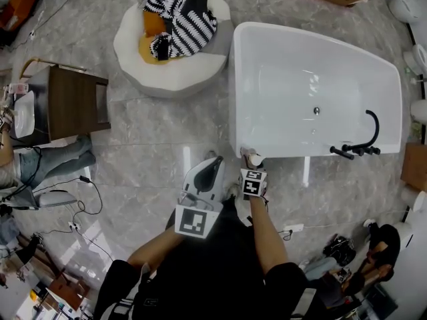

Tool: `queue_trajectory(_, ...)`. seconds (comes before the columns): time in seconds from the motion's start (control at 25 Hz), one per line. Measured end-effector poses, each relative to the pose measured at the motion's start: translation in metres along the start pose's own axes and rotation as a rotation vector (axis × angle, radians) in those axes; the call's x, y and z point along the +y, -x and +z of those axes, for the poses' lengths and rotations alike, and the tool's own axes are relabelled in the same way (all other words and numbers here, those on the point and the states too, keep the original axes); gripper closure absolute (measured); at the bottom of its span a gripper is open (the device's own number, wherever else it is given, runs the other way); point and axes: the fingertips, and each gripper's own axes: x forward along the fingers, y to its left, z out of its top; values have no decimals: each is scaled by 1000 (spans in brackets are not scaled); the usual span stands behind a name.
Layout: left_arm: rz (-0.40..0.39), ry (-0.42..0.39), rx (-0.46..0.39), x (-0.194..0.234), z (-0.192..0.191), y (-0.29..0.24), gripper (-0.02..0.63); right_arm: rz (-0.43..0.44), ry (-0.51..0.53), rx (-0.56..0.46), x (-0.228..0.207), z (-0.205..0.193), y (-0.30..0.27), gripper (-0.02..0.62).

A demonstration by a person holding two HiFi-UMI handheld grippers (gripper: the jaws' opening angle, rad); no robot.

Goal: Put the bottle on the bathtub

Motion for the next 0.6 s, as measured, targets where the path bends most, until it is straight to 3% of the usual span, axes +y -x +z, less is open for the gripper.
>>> queue_trajectory(0.6, 9, -5, 4, 1, -4, 3, 589, 0, 65, 18, 8, -13, -8, 382)
